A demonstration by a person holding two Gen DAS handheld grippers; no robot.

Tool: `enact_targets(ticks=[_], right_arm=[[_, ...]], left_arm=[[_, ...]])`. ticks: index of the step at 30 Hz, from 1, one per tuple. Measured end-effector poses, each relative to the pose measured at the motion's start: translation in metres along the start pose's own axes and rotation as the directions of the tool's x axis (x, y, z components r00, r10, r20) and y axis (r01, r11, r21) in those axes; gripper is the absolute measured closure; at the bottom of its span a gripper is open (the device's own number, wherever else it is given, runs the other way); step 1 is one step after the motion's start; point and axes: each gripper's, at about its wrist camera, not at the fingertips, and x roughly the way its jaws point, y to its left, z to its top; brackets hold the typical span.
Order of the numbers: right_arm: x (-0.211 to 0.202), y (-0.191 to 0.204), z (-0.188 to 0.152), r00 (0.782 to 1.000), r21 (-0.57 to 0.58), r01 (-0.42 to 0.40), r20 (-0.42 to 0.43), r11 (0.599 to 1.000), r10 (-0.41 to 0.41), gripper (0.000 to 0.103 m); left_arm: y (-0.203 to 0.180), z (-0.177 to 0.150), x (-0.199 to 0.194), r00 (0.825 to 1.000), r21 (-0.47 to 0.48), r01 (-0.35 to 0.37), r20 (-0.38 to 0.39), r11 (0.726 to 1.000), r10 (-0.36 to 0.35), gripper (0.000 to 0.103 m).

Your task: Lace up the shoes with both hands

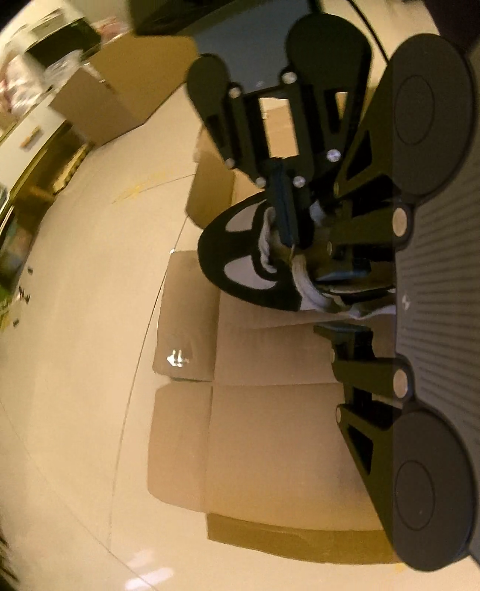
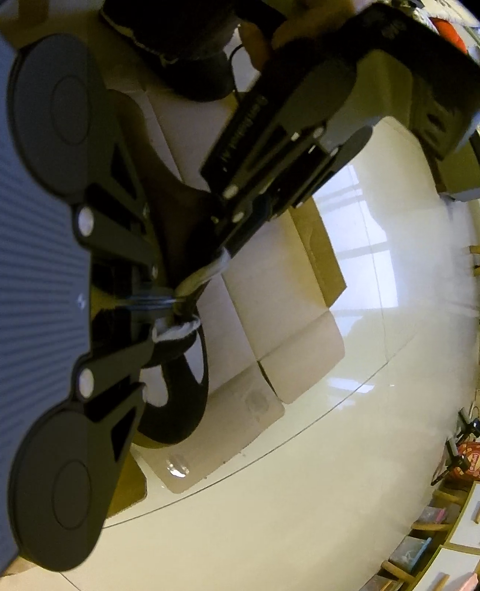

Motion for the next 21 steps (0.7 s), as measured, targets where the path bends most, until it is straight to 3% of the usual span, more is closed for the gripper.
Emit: enact_targets(ticks=[7,15,21], right_arm=[[-0.001,0.001,-0.004,0.999,-0.005,-0.004,0.044,1.0,0.005,0.101],[0.0,0.003,0.002,0.999,-0.023,-0.02,0.037,1.0,0.021,0.101],[0.001,0.005,0.007,0.999,-0.038,-0.029,0.026,0.999,0.03,0.101]], left_arm=[[0.005,-0.002,0.002,1.0,-0.022,-0.001,-0.011,1.0,0.001,0.079],[0.029,-0.003,0.004,0.999,-0.15,0.015,-0.031,0.989,-0.019,0.07],[0.031,-0.005,0.001,0.999,-0.146,0.001,-0.032,0.989,-0.005,0.07]])
